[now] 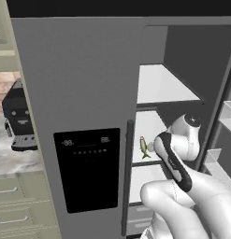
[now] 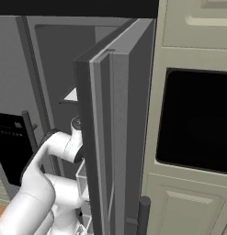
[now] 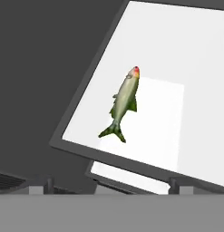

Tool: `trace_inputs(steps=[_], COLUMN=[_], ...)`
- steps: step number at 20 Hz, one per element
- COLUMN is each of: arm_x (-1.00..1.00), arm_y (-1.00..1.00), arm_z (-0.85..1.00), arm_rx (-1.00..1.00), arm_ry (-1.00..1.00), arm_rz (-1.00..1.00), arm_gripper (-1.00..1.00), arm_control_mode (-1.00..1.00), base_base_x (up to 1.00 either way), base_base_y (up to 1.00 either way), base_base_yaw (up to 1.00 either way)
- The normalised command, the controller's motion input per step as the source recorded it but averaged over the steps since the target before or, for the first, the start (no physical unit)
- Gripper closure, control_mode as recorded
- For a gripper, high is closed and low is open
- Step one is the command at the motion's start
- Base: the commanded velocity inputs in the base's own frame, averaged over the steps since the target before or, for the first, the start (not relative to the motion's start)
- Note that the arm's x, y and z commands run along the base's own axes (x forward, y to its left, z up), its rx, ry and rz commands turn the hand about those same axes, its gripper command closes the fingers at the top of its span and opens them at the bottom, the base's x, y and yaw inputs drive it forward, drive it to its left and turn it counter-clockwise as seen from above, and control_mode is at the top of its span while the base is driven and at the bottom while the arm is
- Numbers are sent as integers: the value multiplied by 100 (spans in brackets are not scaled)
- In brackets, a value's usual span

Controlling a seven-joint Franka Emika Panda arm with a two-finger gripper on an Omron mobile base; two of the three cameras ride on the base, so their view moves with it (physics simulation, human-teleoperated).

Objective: Gather the bell pepper and squash from the fridge and place them on a tray on the dining counter. Then gather the fishs from the fridge and place them on the other tray.

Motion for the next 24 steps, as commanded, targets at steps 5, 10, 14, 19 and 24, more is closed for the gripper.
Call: trace_inputs(steps=[5, 10, 14, 19, 24], arm_x=[76, 63, 46, 40, 37], arm_y=[11, 0, -3, -1, 0], arm_z=[-11, -28, -47, -47, -34], arm_rx=[0, 0, 0, 0, 0], arm_ry=[-3, 0, 5, 7, 3], arm_rz=[-3, -6, -6, -6, -4], arm_gripper=[-100, -100, -100, -100, -100], arm_control_mode=[-100, -100, -100, -100, -100], base_base_x=[0, 0, 0, 0, 0], base_base_y=[0, 0, 0, 0, 0], base_base_yaw=[0, 0, 0, 0, 0])
